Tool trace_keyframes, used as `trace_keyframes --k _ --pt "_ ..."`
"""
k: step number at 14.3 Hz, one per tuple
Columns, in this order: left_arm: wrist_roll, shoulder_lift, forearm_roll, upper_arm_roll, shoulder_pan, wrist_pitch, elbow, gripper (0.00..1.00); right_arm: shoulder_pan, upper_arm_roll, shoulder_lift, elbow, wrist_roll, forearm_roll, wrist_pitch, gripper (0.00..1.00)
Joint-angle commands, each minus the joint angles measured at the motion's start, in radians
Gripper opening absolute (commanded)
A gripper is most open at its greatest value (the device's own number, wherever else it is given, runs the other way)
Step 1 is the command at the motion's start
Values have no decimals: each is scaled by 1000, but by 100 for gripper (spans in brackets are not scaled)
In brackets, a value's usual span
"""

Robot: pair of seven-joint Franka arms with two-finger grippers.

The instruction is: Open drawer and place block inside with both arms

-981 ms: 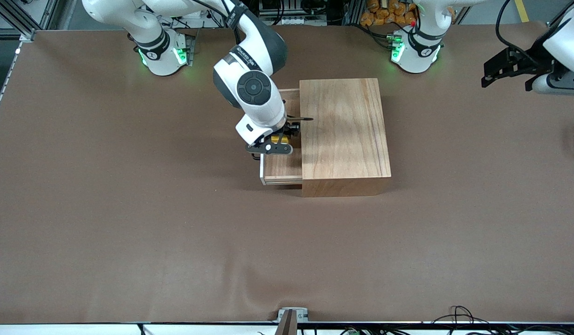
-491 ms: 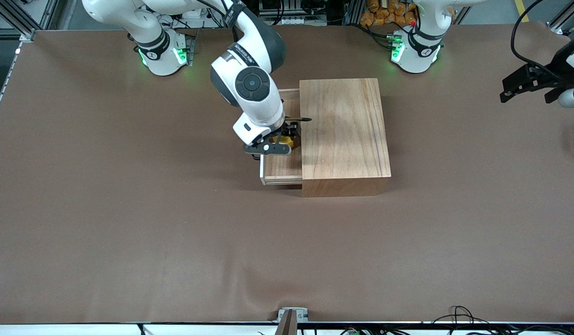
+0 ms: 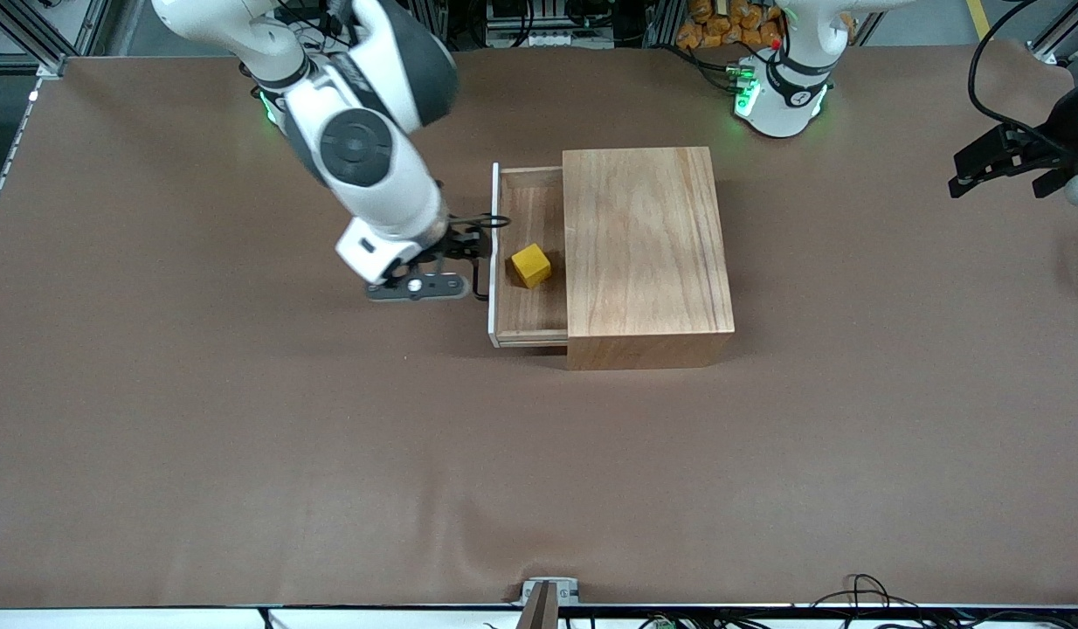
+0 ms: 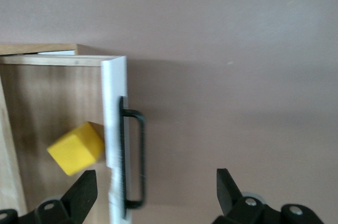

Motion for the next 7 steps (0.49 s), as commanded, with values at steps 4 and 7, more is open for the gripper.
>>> trace_keyframes --k 4,7 --pt "27 -2 1 -3 5 1 9 100 -154 17 -174 -50 -164 -44 -152 100" --pt "45 -1 1 -5 4 -1 11 100 -270 17 -223 -50 -252 -44 -201 100"
